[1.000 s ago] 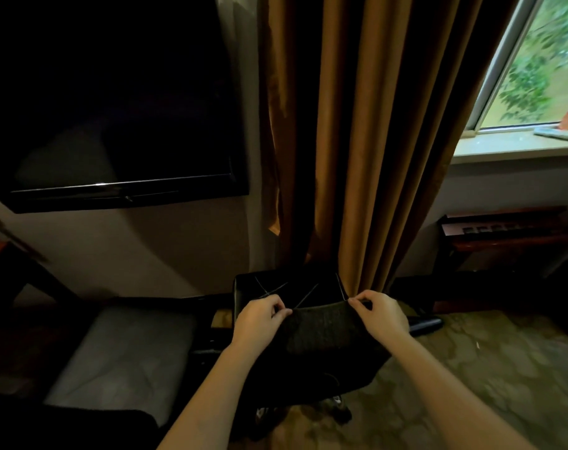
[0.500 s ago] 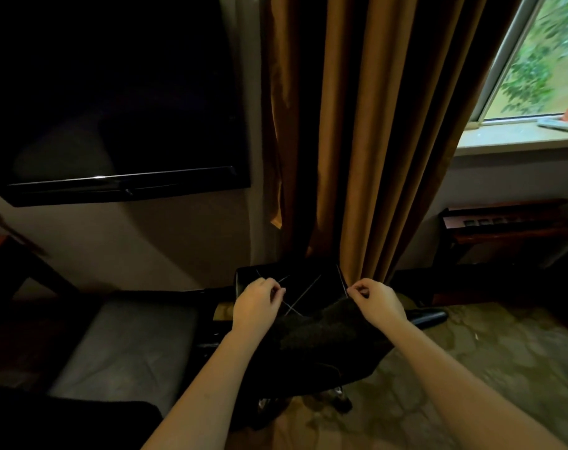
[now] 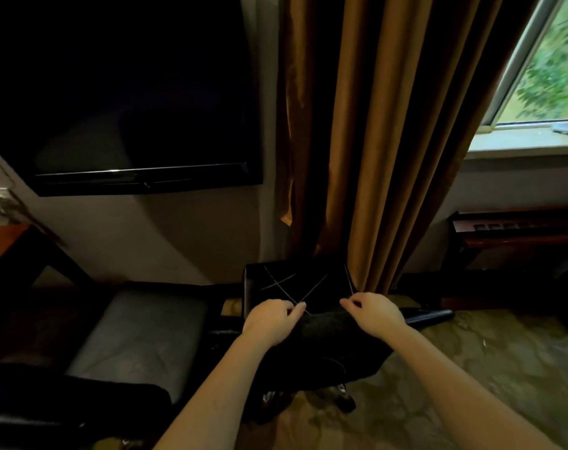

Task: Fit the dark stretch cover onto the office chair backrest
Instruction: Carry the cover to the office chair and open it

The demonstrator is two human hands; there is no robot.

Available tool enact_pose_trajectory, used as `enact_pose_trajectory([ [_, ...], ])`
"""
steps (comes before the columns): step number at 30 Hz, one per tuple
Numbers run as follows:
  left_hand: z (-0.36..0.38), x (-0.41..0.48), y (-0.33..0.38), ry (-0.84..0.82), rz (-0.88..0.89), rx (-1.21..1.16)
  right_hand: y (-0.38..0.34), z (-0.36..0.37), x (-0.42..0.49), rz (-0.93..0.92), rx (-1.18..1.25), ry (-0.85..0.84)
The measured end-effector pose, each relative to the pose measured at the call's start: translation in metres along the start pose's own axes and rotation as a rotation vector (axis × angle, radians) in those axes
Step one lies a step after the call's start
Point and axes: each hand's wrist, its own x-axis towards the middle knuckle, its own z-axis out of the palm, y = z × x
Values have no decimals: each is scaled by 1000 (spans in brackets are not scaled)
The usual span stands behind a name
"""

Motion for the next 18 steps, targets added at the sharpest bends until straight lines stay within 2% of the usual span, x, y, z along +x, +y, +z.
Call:
enact_pose_trajectory([
  [3,-4,-3,3,-51,-37,-11,0,1,-3,18,-80,-21],
  [6,-3,-4,3,-30,-28,-16,-1,2,-5,-1,-80,19],
  [13,5,-2,-2,224,276,98,-3,2,-7,-214,-171,157],
  [18,21,-16,-2,167,336,273,-5,5,-27,-321,-184,19],
])
